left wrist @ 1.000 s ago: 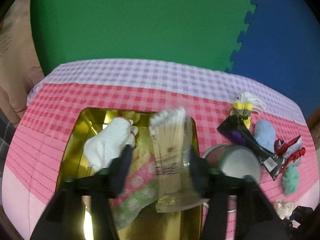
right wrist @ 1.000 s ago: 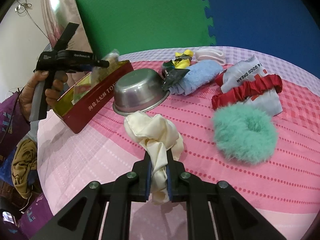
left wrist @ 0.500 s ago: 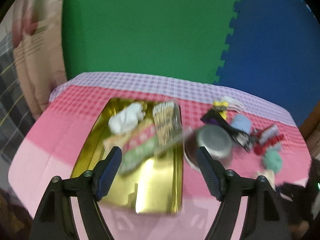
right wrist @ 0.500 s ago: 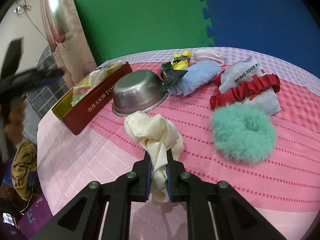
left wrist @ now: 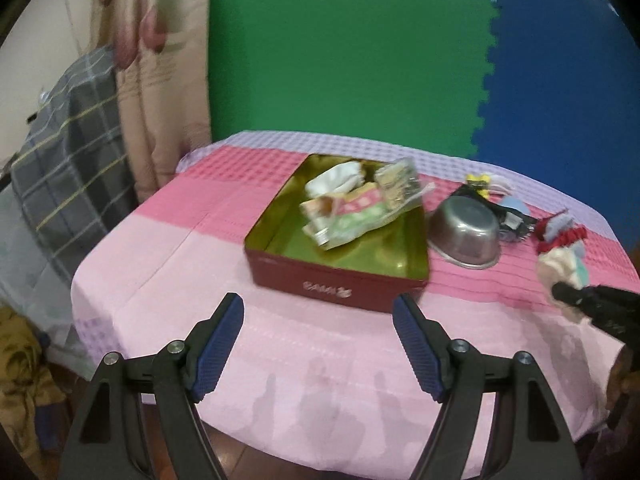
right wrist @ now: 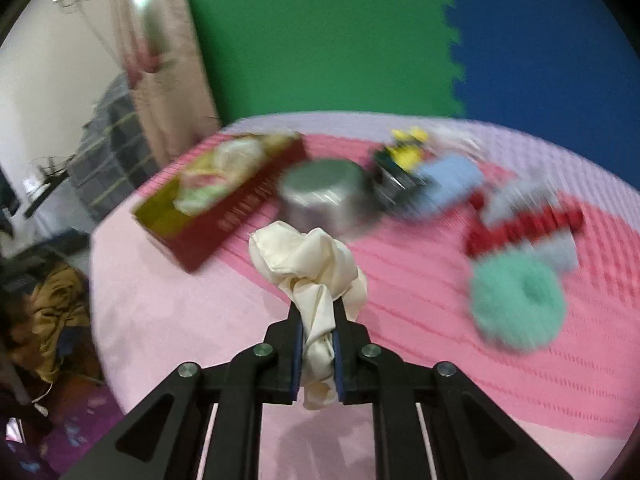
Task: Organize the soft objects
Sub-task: 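Carry the cream scrunchie into the red tin and open the right gripper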
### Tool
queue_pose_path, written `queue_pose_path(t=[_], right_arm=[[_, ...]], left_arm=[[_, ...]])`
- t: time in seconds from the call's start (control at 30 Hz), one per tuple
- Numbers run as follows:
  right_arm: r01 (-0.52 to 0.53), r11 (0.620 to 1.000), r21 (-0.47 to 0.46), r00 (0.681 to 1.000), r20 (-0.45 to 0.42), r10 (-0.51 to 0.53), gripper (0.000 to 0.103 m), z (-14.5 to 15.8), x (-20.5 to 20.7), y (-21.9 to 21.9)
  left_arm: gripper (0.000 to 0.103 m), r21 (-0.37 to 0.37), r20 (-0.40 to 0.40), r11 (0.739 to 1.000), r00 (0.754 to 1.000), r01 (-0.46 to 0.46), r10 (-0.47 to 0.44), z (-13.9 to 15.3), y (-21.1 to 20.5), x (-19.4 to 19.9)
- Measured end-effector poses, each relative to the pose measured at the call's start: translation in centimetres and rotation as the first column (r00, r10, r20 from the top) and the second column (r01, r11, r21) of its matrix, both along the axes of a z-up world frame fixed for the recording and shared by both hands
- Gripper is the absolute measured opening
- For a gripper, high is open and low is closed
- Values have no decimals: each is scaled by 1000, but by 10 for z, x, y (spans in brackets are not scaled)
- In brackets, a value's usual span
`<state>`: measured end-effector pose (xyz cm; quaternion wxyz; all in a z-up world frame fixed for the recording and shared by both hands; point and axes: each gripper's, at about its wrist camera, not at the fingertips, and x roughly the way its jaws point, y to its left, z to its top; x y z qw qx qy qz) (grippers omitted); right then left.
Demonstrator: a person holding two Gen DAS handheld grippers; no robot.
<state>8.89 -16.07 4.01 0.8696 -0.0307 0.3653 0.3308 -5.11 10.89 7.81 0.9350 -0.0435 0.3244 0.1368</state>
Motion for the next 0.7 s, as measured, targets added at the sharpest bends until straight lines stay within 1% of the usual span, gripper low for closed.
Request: queue_pose_path(t=[0.1, 0.13, 0.17, 0.2, 0.3, 0.37, 0.47, 0.53, 0.63, 0.7], right_arm=[[-82, 997, 3, 996, 36, 81, 12, 31, 4, 36], [-99, 995, 4, 994, 41, 98, 12, 36, 6, 43], [-130, 991, 2, 990, 46, 130, 12, 46, 13, 61], [-146, 989, 0, 988, 46, 145, 12, 50, 17, 70], [-209, 978, -26, 977, 28, 210, 12, 61, 38, 115], [-242, 968, -74, 970, 16, 244, 12, 62, 53, 152], [-257, 957, -137, 966, -6, 259, 12, 58, 72, 195], [-256, 953, -160, 967, -28, 255, 12, 52, 81, 214], [-255, 953, -163, 966, -81, 244, 12, 41, 96, 243], [-249, 953, -173, 968, -91, 236, 12, 36, 101, 255]], left_arm=[[74, -33, -16, 999, 999, -29, 29, -7, 10, 2], [74, -53, -18, 998, 999, -34, 33, -9, 14, 2], [74, -67, -20, 997, 999, -39, 38, -11, 16, 2], [74, -68, -25, 997, 999, -42, 41, -12, 17, 1], [74, -48, -27, 997, 998, -55, 54, -11, 19, 0], [74, -45, -9, 997, 998, -62, 62, -7, 21, -2], [74, -44, 10, 997, 998, -65, 65, -3, 23, -4], [74, -42, 13, 997, 998, -62, 63, -2, 24, -4], [74, -34, 11, 998, 998, -55, 55, -2, 24, -3], [74, -48, 5, 998, 999, -43, 43, -2, 24, -2]])
